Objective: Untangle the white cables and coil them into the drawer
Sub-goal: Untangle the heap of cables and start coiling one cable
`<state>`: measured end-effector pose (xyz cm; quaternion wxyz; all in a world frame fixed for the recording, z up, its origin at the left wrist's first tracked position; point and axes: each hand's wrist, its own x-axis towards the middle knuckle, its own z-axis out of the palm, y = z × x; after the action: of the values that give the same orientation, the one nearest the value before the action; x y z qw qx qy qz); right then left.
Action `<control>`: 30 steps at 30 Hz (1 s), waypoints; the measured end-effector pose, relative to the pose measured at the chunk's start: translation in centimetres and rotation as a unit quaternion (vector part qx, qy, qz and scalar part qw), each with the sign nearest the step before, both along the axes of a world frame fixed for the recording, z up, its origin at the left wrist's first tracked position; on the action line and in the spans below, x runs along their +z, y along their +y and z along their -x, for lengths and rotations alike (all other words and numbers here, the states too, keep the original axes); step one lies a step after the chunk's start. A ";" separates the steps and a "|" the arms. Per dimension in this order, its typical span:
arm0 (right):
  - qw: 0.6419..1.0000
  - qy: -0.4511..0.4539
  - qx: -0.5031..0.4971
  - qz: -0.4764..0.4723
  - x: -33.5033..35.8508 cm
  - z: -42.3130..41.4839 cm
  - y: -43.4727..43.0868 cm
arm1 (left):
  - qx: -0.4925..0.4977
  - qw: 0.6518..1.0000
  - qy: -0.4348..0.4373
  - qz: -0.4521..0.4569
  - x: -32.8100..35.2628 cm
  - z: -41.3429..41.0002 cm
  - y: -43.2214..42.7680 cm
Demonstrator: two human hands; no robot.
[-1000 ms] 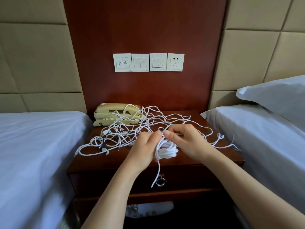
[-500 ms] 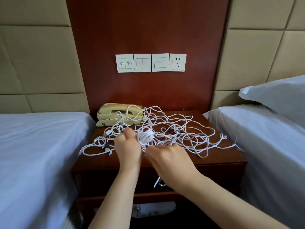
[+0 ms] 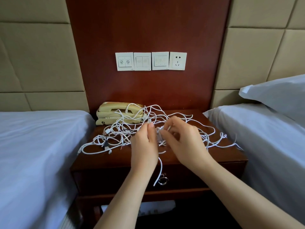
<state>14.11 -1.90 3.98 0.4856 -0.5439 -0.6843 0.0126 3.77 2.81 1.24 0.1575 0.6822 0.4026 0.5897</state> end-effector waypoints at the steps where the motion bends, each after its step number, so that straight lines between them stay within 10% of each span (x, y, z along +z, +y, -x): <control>1: 1.000 0.012 0.002 0.006 0.1 -0.1 0.0 | -0.009 1.000 0.001 0.013 0.0 -0.1 -0.2; 10: 0.999 0.030 0.004 0.043 0.2 -1.4 0.3 | -0.131 0.973 -0.001 0.190 0.0 -0.8 -1.1; 30: 0.991 0.063 -0.101 0.063 -0.4 -2.2 1.3 | -0.131 0.960 -0.047 0.243 -0.7 -2.3 -1.1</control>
<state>16.30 -0.64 3.55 0.4913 -0.6382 -0.5914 0.0406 6.07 1.74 0.56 0.4132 0.6418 0.4333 0.4792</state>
